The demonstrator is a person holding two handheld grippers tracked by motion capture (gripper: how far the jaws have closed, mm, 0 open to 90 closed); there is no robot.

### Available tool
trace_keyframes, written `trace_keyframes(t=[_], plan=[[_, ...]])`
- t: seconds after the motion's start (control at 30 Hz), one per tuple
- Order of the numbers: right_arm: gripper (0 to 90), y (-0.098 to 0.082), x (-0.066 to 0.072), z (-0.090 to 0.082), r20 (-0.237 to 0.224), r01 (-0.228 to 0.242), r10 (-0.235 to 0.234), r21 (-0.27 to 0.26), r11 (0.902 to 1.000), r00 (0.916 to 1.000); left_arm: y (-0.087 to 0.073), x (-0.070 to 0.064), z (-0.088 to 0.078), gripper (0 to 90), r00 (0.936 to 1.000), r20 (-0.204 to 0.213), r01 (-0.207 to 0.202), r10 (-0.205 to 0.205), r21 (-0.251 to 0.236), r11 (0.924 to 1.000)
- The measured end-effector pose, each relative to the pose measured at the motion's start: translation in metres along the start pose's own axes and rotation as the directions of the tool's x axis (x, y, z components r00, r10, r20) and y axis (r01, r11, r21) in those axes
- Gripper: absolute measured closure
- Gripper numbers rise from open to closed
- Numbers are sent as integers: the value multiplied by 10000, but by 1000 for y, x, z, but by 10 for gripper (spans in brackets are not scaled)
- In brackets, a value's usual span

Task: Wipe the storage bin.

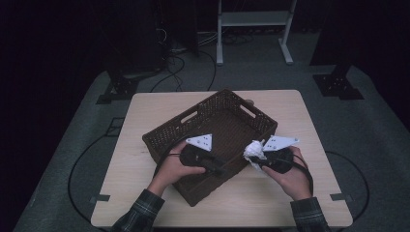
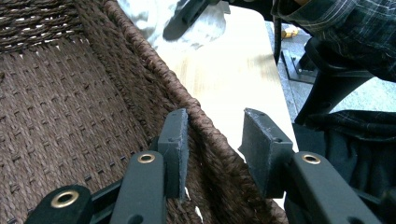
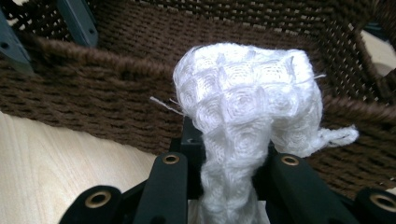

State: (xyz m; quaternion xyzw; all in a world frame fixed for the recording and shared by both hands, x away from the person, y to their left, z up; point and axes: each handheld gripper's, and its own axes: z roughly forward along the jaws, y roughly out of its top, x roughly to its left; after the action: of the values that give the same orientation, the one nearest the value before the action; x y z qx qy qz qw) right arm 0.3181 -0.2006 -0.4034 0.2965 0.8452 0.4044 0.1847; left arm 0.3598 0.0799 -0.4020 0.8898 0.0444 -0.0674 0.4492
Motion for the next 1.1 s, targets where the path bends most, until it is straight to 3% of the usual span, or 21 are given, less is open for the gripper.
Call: trace_keyframes(t=[0.1, 0.23, 0.63, 1.1], plan=[[741, 4, 2, -5, -148, 6, -11, -284, 9996, 9999, 0, 0, 0, 608, 10000, -3, -3, 3, 1, 10000], [741, 3, 3, -1, -206, 89, -92, -173, 9998, 9997, 0, 0, 0, 608, 10000, -10, -5, 5, -2, 10000], [739, -9, 1, 24, -400, -82, 109, 664, 9978, 9991, 0, 0, 0, 608, 10000, -19, -13, 13, -6, 10000], [739, -21, -3, 41, -655, -217, 298, 1215, 9924, 9974, 0, 0, 0, 608, 10000, -19, -4, 4, -8, 10000]])
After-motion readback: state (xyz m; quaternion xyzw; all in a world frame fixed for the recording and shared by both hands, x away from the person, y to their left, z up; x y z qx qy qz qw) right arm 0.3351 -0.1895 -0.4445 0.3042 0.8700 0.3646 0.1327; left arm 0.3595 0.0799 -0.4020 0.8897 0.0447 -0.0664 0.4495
